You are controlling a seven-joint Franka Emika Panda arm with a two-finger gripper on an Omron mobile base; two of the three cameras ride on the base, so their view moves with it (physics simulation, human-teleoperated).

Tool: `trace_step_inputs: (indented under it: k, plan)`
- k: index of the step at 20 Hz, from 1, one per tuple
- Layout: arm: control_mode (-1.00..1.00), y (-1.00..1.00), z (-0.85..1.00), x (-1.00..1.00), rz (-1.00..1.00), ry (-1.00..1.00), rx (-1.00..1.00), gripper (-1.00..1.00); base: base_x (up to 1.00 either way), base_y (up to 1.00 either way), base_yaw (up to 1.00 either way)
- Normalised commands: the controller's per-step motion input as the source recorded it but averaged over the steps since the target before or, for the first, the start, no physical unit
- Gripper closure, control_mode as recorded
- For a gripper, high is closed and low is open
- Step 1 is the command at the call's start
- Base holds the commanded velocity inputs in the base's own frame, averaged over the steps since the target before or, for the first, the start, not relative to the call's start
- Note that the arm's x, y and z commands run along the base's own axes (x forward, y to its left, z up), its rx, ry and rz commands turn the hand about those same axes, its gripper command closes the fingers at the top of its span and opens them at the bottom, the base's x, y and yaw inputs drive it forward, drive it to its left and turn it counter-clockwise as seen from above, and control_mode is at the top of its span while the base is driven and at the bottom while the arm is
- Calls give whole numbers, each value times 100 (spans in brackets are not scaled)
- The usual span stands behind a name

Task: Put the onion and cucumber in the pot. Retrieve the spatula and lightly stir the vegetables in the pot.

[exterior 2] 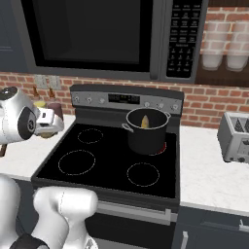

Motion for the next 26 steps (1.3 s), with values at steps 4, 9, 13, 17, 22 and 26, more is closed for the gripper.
trace_step_inputs:
  k: [4,9,13,17,22,26]
  plan:
    - [-100,-100,46,17,-18,-2,10,100,0,0,0]
    - [-100,-100,7,38,-15,-2,9,100,0,0,0]
    - [-100,-100,0,29,-14,-11,5,100,0,0,0]
    - [-100,-100,0,11,-14,-19,2,100,0,0,0]
    - [-100,-98,0,44,-13,-11,0,100,0,0,0]
    - [-100,-82,0,68,-7,-2,1,100,0,0,0]
